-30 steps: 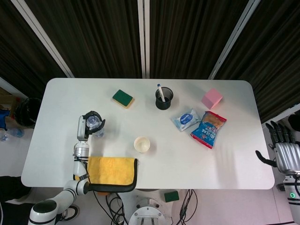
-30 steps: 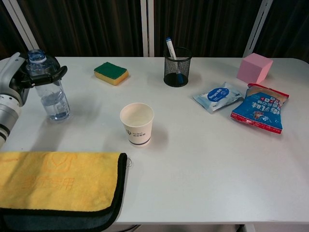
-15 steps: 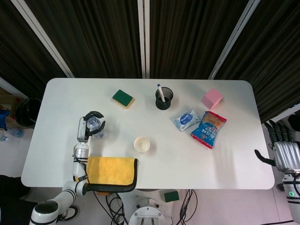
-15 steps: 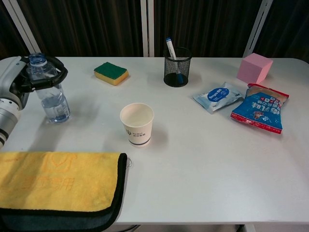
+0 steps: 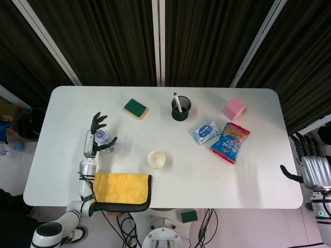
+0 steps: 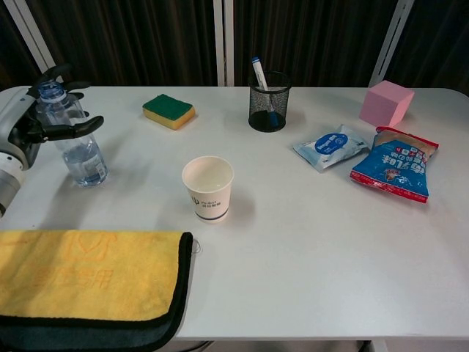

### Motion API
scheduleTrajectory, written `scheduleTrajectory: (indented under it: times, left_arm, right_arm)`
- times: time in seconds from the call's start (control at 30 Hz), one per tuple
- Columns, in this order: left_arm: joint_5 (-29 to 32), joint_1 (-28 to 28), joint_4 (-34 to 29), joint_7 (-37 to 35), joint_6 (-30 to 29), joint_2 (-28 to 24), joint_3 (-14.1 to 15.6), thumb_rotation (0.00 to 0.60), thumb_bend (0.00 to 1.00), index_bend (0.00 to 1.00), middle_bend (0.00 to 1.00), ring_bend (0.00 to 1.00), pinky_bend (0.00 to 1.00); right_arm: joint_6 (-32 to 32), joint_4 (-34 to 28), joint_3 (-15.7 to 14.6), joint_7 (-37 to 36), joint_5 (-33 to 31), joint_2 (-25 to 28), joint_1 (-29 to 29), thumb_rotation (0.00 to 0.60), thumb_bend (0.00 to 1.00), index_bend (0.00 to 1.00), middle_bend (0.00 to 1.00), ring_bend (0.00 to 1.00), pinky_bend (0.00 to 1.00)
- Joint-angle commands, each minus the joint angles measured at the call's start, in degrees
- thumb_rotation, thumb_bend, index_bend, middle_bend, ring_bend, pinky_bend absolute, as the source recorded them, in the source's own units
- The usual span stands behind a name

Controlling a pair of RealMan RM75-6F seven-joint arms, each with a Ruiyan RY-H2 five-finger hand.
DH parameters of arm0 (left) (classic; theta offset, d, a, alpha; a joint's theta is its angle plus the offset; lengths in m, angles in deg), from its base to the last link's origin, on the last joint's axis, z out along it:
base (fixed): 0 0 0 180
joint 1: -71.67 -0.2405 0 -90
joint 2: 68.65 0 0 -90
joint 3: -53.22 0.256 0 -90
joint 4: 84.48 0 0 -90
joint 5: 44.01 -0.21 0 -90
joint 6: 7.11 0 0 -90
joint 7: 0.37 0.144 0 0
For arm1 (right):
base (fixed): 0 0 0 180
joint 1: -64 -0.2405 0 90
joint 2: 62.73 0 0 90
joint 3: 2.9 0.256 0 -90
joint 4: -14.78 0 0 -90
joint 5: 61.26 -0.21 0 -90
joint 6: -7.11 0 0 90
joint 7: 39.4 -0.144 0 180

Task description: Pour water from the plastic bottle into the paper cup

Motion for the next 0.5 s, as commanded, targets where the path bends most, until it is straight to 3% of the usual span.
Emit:
scheduleTrajectory:
  times: [0.03, 0.33, 0.5]
  left_arm:
    - [-0.4, -0.5, -0.4, -0.4, -0.7, -0.6, 0.4, 0.600, 0.15, 0.01, 0.14, 0.09, 0.21]
    - [-1.0, -3.5, -3.2, 0.6, -3.0, -3.0, 1.6, 0.600, 0.13, 0.00, 0.09, 0.05, 0.18]
    - [-1.8, -8.2, -7.4, 1.7, -7.7, -5.3, 3.1, 0.600, 0.13, 0.00, 0.08, 0.04, 0.17]
  right_arm:
    - [0.0, 0.1, 0.0, -0.1, 0.0, -0.1, 0.0, 0.539, 0.24, 0.00, 0.00, 0.00, 0.00]
    - [-1.1, 0.2, 0.2, -0.4, 0.6, -0.3, 0.1, 0.540, 0.24, 0.00, 0.00, 0.00, 0.00]
    - [-1.7, -0.2, 0.2, -0.6, 1.0, -0.1, 0.3, 0.540, 0.24, 0.00, 0.00, 0.00, 0.00]
